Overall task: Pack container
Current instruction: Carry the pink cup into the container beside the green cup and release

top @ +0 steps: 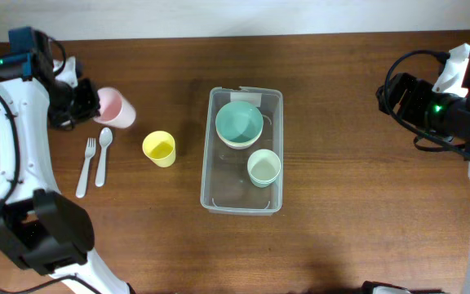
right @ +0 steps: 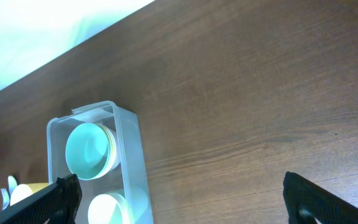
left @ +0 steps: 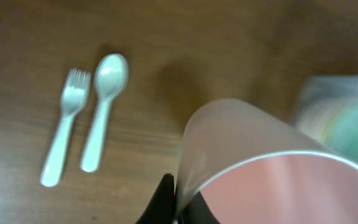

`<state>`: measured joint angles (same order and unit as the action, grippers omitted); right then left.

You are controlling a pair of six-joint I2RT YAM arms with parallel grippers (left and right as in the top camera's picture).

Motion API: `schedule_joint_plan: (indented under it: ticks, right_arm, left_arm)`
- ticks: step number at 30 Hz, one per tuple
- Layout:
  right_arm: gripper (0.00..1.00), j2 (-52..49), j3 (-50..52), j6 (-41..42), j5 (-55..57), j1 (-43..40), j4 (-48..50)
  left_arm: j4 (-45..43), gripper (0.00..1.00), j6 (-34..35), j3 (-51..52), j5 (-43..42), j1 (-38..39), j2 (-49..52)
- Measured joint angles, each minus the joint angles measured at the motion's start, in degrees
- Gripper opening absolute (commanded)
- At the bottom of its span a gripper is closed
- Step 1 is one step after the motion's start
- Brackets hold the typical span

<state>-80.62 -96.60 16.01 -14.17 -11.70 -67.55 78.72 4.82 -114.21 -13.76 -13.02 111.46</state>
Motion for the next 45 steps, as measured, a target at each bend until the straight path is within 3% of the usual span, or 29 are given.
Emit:
schedule_joint_plan:
  ticks: [10, 11, 17, 23, 33, 41, 45]
  right_arm:
    - [0.99, 0.0, 0.0, 0.0, 0.0, 0.0, 0.0]
    - [0.99, 0.0, 0.0, 0.0, 0.0, 0.0, 0.0]
    - [0.99, 0.0, 0.0, 0.0, 0.0, 0.0, 0.0]
    - [0.99, 0.0, 0.0, 0.0, 0.0, 0.0, 0.0]
    - [0.99, 0.0, 0.0, 0.0, 0.0, 0.0, 0.0]
    - [0.99, 0.0, 0.0, 0.0, 0.0, 0.0, 0.0]
    - [0.99, 0.0, 0.0, 0.0, 0.0, 0.0, 0.0]
  left_arm:
    - [3.1, 0.01, -4.3, -3.2, 0.0, 21.9, -7.4]
    - [2.9, 0.01, -4.6, -1.7, 0.3, 26.2, -7.3]
    - [-7.4, 0.01, -4.7, 14.0, 1.6, 33.9, -7.1]
    - [-11.8, 0.01, -4.6, 25.1, 2.0, 34.9, -6.9]
    - [-22.1, 0.02, -4.6, 31.1, 8.0, 38.3, -7.0]
    - [-26.5, 0.18, -4.3, 32.2, 11.7, 39.2, -6.6]
    - [-26.8, 0.19, -4.2, 32.2, 11.8, 39.2, -5.4]
